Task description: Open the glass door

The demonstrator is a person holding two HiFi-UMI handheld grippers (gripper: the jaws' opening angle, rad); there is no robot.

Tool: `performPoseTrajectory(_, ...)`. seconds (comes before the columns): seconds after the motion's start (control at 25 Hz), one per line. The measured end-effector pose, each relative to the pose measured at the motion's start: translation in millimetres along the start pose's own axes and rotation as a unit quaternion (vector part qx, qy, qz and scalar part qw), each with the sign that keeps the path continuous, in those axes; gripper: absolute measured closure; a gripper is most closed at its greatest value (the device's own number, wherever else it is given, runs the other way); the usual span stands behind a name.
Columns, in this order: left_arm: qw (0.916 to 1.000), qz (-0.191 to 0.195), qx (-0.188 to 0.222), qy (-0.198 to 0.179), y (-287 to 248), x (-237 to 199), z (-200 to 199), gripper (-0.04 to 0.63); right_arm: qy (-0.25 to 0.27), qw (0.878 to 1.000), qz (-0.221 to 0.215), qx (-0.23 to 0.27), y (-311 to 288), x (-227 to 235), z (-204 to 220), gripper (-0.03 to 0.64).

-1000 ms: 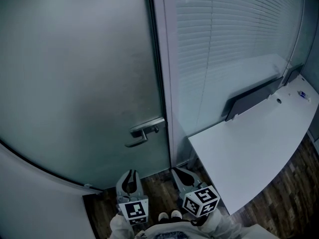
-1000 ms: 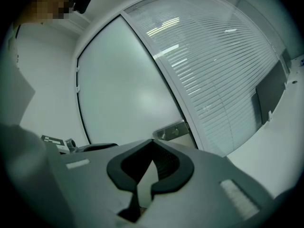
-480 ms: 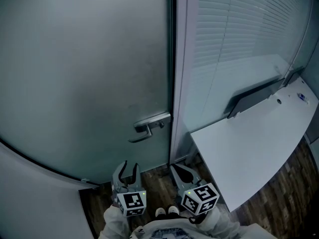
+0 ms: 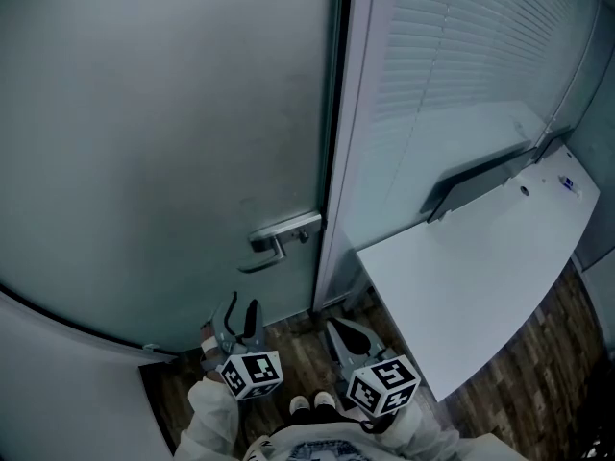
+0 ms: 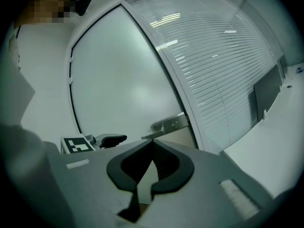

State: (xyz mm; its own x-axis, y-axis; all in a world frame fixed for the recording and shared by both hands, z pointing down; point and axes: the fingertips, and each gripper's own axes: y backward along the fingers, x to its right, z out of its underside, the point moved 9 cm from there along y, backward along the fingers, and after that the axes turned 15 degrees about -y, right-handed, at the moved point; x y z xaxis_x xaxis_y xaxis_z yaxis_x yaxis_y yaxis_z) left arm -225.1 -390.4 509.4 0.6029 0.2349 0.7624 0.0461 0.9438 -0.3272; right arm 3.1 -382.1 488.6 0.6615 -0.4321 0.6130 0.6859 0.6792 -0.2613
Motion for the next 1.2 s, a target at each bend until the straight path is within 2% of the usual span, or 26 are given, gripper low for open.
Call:
performPoseTrajectory(0.16,0.9979,-0.009,-0.006,-0.063,-22,1,5,0.408,-0.004,1.000,0.013,-0.001,1,5,3,0.612)
performPoseTrajectory(0.36,0.9964,-0.002,-0.011,-0.084,-41,4,10,0.408,-0.004,1.000,0.027,0.005,5,8,1,0.612)
performPoseTrajectory(0.48,0.9938,-0.005,-0.012,-0.110,-50,4,10,0.408,-0.006,0.999,0.032,0.009,6,9,-2,0.612)
performPoseTrajectory(0.64,0.9836,-0.010,-0.010,-0.180,-68,10,13,0.408,-0.010,0.999,0.037,0.010,6,10,-2,0.612)
performPoseTrajectory(0.76,0.9763,-0.007,-0.012,-0.216,-79,8,12,0.408,-0.011,0.999,0.037,0.009,3,10,-1,0.612)
performPoseTrajectory(0.88,0.9730,-0.004,-0.014,-0.230,-89,7,12,0.410,-0.012,0.999,0.039,0.008,2,11,-1,0.612)
performPoseTrajectory(0.96,0.9731,-0.004,-0.013,-0.230,-95,8,14,0.415,-0.014,0.999,0.042,0.008,0,14,-1,0.612)
performPoseTrajectory(1.04,0.9737,-0.004,-0.014,-0.227,-97,10,16,0.448,-0.014,0.999,0.044,0.009,-1,16,-1,0.612)
performPoseTrajectory(1.2,0.9745,-0.006,-0.013,-0.224,-96,10,14,0.449,-0.016,0.999,0.046,0.010,-2,18,-3,0.611)
